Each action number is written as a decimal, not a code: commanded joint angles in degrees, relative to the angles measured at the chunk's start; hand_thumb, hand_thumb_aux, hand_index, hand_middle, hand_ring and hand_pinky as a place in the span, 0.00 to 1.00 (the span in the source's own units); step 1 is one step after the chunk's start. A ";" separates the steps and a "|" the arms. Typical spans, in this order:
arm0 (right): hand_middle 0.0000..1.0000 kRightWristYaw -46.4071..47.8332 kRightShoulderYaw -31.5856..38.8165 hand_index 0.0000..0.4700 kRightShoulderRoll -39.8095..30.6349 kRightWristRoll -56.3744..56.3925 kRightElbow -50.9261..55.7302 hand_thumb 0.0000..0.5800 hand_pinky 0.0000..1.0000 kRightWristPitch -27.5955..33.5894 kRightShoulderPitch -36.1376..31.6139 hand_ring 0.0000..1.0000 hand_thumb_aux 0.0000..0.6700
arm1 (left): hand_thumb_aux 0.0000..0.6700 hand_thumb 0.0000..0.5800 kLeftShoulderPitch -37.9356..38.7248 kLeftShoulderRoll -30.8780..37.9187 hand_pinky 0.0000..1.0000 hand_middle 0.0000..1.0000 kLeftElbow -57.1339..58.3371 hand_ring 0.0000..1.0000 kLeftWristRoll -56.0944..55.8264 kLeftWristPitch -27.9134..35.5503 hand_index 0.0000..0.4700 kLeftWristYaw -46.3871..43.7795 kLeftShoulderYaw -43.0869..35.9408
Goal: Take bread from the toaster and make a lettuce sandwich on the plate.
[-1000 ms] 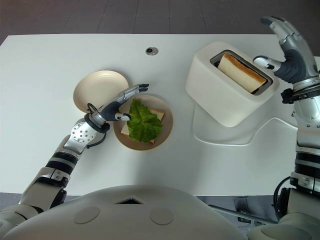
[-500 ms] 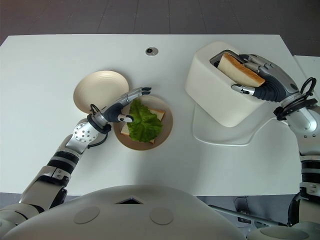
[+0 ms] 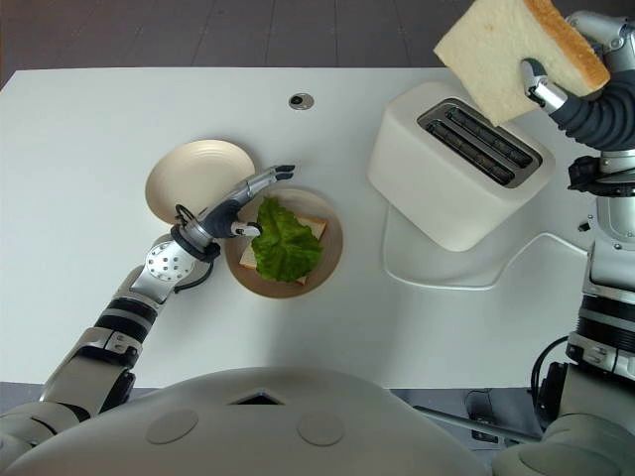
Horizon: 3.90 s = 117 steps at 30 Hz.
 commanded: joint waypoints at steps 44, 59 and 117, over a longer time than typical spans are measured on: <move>1.00 22.53 41.46 1.00 26.57 2.51 10.61 1.00 1.00 19.45 6.84 1.00 1.00 | 0.00 0.00 9.04 -0.69 0.00 0.00 -5.06 0.00 -20.95 -4.11 0.00 -43.44 2.01; 1.00 25.00 38.13 0.00 28.20 9.00 -0.20 0.00 1.00 19.40 8.89 1.00 0.00 | 0.00 0.00 8.16 0.98 0.00 0.00 -2.70 0.00 -21.57 -7.42 0.00 -38.33 -3.41; 1.00 39.89 35.26 1.00 10.84 -1.41 23.35 1.00 1.00 -0.80 9.15 1.00 1.00 | 1.00 1.00 4.72 -3.13 1.00 1.00 13.04 1.00 -6.92 3.54 1.00 -37.07 -4.26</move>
